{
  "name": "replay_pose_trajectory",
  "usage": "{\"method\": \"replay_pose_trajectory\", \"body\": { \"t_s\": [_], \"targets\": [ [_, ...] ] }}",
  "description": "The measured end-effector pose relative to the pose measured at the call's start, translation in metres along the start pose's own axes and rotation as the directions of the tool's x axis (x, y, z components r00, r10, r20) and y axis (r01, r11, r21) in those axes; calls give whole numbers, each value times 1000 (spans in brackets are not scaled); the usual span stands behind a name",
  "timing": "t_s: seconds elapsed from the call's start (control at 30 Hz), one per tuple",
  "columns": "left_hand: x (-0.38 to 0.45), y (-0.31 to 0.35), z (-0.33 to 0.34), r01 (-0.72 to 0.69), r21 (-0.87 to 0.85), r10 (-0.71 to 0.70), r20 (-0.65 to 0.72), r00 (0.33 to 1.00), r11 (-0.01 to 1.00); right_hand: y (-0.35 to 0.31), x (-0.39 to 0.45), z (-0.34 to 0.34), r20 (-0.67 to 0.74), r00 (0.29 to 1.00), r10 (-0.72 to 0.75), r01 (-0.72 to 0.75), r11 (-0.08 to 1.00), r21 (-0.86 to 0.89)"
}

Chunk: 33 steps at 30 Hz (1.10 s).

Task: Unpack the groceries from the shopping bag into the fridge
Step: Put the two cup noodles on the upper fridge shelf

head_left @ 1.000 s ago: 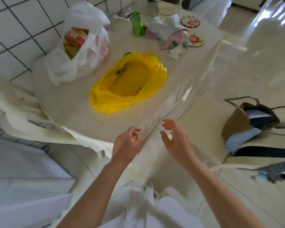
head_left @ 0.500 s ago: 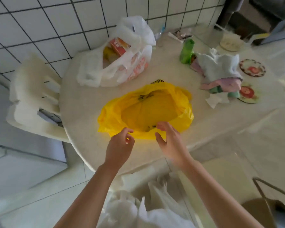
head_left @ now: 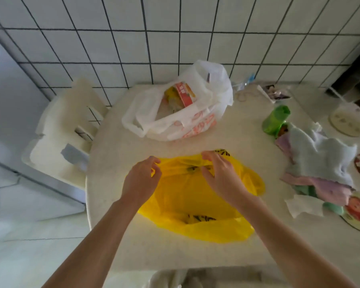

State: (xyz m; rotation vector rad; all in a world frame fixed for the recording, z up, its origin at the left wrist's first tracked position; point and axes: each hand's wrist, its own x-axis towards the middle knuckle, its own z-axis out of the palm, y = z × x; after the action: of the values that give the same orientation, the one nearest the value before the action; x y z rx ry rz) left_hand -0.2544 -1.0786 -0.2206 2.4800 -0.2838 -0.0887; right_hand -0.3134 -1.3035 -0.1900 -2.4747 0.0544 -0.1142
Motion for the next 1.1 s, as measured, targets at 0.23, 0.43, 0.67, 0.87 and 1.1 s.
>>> {"method": "replay_pose_trajectory", "body": {
  "t_s": [0.23,0.43,0.67,0.87,1.1],
  "targets": [
    [84,4,-20,-61,-13,60,-82,995,998,-5,93,-10,51,997,-60,63,996,-65],
    [148,18,-26,-82,39,83,-41,996,996,-9,163,-20,91,989,-116,130,976,-175],
    [209,27,-2,-33,170,27,40,999,985,12,252,-38,113,941,-320,338,845,-414],
    [257,31,27,-103,213,92,64,994,972,52,308,-37,246,913,-324,397,577,-713],
    [322,39,43,-139,228,120,98,988,964,86,347,-62,215,947,-238,309,496,-811]
  ]
}}
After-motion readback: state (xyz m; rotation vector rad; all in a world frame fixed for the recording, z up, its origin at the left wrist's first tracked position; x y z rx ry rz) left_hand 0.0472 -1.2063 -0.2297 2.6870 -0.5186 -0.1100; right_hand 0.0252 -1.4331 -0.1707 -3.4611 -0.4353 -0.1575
